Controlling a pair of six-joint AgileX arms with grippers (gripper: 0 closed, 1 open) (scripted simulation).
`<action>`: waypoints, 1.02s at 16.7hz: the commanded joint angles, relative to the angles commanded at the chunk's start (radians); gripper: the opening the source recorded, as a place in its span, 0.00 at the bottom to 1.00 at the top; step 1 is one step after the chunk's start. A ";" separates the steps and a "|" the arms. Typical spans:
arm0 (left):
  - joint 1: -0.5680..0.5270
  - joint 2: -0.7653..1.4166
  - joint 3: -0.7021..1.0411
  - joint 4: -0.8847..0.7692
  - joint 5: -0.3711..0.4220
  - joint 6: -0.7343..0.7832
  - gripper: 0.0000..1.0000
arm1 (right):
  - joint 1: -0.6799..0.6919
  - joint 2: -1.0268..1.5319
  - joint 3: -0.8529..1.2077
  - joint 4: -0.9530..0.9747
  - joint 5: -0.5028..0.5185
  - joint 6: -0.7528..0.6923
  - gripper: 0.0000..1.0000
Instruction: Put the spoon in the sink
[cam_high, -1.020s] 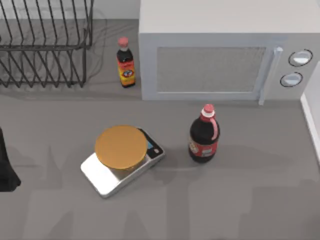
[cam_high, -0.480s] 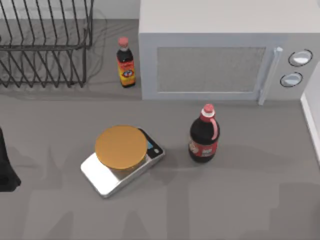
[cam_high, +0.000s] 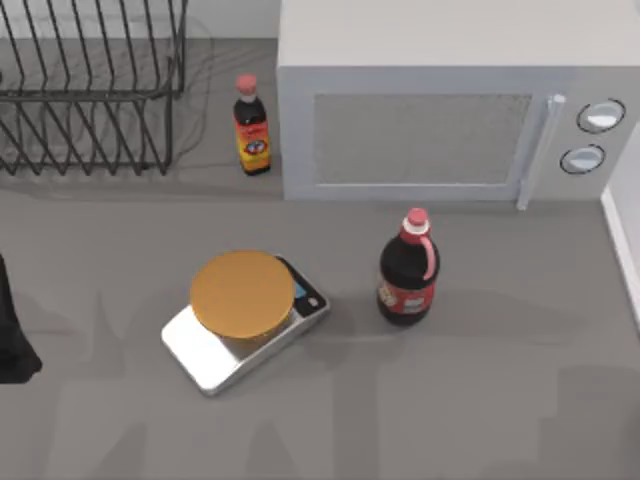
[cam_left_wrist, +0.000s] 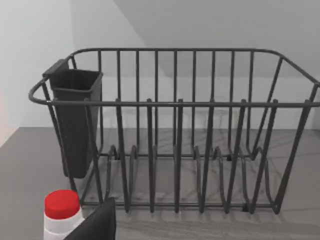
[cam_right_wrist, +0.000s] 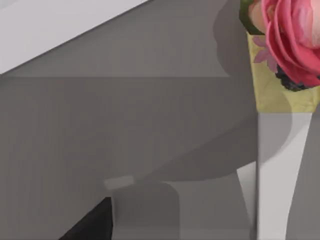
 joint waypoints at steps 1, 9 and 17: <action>0.000 0.000 0.000 0.000 0.000 0.000 1.00 | 0.000 0.000 0.000 0.000 0.000 0.000 0.55; 0.000 0.000 0.000 0.000 0.000 0.000 1.00 | 0.000 0.000 0.000 0.000 0.000 0.000 0.00; 0.000 0.000 0.000 0.000 0.000 0.000 1.00 | 0.002 -0.073 0.039 -0.078 0.011 0.000 0.00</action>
